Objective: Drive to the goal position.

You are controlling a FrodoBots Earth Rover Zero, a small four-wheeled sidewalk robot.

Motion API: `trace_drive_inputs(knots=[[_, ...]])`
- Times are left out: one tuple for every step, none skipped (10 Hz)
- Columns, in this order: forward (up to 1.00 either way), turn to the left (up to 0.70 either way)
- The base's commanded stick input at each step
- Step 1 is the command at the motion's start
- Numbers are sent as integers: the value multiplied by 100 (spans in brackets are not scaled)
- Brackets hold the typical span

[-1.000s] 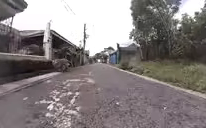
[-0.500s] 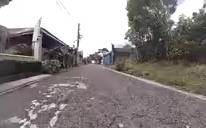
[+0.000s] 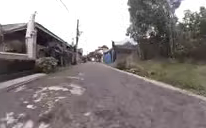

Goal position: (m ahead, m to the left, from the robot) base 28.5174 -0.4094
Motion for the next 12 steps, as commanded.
trace_drive_inputs(knots=[[100, 0], [100, 0], [100, 0], [100, 0], [100, 0], [100, 0], [100, 0], [100, 1], [100, 3], [100, 5], [100, 23], [100, 35]])
